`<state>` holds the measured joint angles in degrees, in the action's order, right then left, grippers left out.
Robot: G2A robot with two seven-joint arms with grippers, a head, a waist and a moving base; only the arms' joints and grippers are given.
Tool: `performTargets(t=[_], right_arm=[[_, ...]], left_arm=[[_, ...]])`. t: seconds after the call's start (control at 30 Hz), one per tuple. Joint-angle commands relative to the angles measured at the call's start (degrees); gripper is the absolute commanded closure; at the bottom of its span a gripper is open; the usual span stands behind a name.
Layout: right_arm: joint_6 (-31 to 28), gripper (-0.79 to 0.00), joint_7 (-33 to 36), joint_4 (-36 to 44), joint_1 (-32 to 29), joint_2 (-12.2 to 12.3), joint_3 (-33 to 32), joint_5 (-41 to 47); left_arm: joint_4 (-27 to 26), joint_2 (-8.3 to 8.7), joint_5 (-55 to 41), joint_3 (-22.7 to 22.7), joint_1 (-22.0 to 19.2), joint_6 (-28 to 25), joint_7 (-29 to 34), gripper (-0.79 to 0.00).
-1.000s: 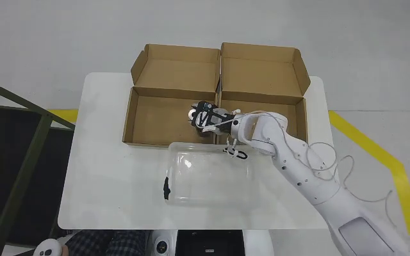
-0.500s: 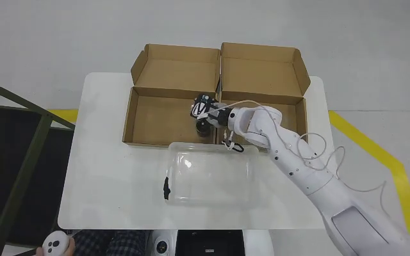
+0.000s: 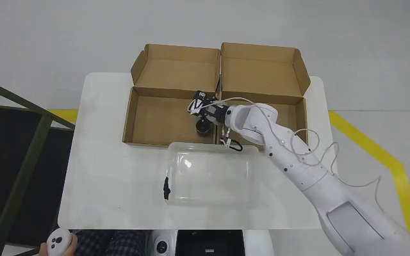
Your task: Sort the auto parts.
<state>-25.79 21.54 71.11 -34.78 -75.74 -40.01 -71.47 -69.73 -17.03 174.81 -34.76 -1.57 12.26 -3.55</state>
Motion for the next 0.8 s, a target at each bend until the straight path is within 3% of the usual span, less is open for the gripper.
performTargets(t=[0.0,0.43,0.77], right_arm=[[0.25,-0.222,0.55,-0.28,0.09,-0.20,0.06,-0.21],[0.62,-0.286,3.34,-1.36,0.17,-1.14,-0.75,-0.65],[-1.06,-0.305,2.98,5.19,-1.75,-0.51,-3.79,-1.81]], left_arm=[[0.00,0.00,0.00,0.00,0.00,0.00,0.00,-0.785],[0.00,0.00,0.00,0.00,0.00,0.00,0.00,-0.785],[0.00,0.00,0.00,0.00,0.00,0.00,0.00,-0.785]])
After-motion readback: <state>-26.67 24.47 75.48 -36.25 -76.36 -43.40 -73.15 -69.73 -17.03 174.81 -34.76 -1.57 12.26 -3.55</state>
